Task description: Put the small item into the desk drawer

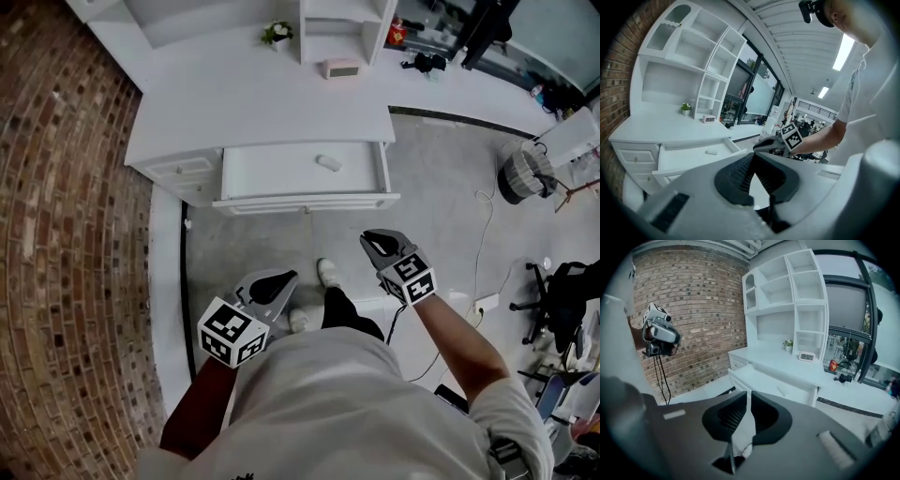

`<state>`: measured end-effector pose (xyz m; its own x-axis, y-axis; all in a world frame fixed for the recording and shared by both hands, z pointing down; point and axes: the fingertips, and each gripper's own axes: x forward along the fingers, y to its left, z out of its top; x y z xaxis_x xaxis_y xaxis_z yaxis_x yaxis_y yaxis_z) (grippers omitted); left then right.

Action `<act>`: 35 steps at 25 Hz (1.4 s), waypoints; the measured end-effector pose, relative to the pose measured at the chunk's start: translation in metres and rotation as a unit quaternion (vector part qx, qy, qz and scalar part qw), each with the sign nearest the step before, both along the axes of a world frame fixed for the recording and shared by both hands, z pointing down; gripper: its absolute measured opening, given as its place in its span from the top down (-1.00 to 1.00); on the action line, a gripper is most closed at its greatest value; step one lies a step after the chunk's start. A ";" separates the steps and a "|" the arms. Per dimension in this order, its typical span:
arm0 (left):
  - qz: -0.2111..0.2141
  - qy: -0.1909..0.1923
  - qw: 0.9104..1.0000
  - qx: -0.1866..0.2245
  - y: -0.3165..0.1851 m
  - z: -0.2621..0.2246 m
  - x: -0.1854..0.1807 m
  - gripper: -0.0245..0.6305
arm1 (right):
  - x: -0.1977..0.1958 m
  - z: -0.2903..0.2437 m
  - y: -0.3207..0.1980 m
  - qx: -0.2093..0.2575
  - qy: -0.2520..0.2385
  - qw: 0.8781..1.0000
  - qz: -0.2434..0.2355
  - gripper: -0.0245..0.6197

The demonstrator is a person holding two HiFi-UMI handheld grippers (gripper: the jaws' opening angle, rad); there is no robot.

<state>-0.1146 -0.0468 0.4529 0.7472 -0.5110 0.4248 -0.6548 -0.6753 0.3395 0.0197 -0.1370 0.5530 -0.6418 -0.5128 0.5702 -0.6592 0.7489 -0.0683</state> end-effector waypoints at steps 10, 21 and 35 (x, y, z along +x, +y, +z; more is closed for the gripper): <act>0.003 -0.010 1.000 0.018 0.036 0.001 -0.011 0.91 | -0.011 -0.036 0.057 0.011 -0.018 1.000 -0.006 0.88; -0.009 -0.008 1.000 0.023 0.066 0.000 -0.027 0.91 | -0.024 -0.052 0.101 0.002 -0.035 0.999 -0.009 0.88; -0.033 -0.006 0.999 0.021 0.091 0.003 -0.047 0.91 | -0.049 -0.069 0.129 0.006 -0.044 0.998 -0.038 0.88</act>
<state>-0.1618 0.0438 0.4560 0.7060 -0.5766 0.4113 -0.7025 -0.6438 0.3033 -0.0288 -0.0084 0.4842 -0.7259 -0.4674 0.5045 -0.5926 0.7974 -0.1138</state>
